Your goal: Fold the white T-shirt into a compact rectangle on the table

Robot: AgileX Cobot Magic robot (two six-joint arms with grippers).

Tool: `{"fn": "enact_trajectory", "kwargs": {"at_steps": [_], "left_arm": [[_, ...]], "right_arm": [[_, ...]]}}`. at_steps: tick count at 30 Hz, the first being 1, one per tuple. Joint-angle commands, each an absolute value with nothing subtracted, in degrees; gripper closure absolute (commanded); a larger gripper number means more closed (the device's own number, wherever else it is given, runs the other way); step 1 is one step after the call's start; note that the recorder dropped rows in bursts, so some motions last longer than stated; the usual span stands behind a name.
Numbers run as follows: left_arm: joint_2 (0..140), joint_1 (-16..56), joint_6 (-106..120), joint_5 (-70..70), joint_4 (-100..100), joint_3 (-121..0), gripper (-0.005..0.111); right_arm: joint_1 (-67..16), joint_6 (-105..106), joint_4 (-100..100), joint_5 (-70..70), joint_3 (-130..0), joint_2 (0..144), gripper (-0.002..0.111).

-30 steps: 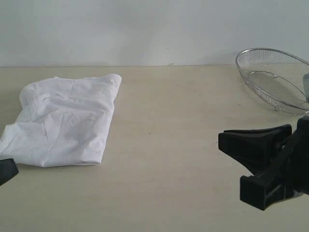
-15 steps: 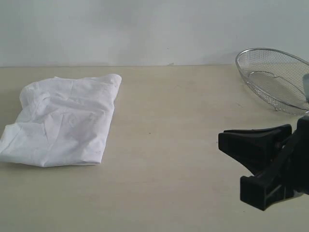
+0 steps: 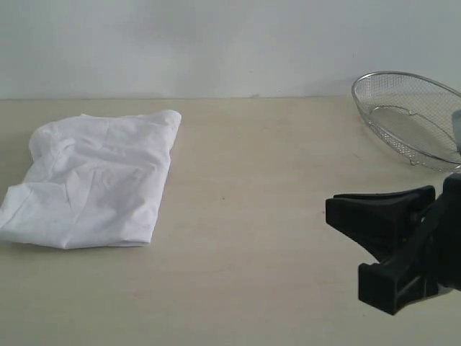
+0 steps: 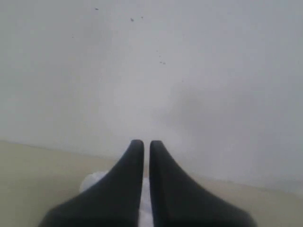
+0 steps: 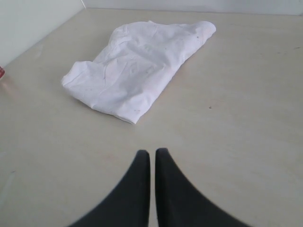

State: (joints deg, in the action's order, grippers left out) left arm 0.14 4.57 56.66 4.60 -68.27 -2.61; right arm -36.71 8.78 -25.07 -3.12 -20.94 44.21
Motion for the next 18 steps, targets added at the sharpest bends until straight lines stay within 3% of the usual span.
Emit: {"fn": "enact_trajectory", "kwargs": {"at_steps": [1,6,10,18], "left_arm": [[0.0,4.9,51.1,10.8,-60.3,0.0,0.102],[0.0,4.9,16.3,2.6,-18.7,0.0,0.102],[0.0,4.9,4.0,-16.6,-10.0,0.0,0.102],[0.0,4.9,0.0,-18.1,-10.9,0.0,0.102]], "right_arm": [[-36.6,9.1,-24.9,-2.8,-20.7,43.9,0.108],[-36.6,9.1,-24.9,-2.4,-20.7,43.9,0.108],[-36.6,9.1,-24.9,-1.8,-20.7,43.9,0.108],[-36.6,9.1,-24.9,-1.7,-20.7,43.9,0.108]]}}
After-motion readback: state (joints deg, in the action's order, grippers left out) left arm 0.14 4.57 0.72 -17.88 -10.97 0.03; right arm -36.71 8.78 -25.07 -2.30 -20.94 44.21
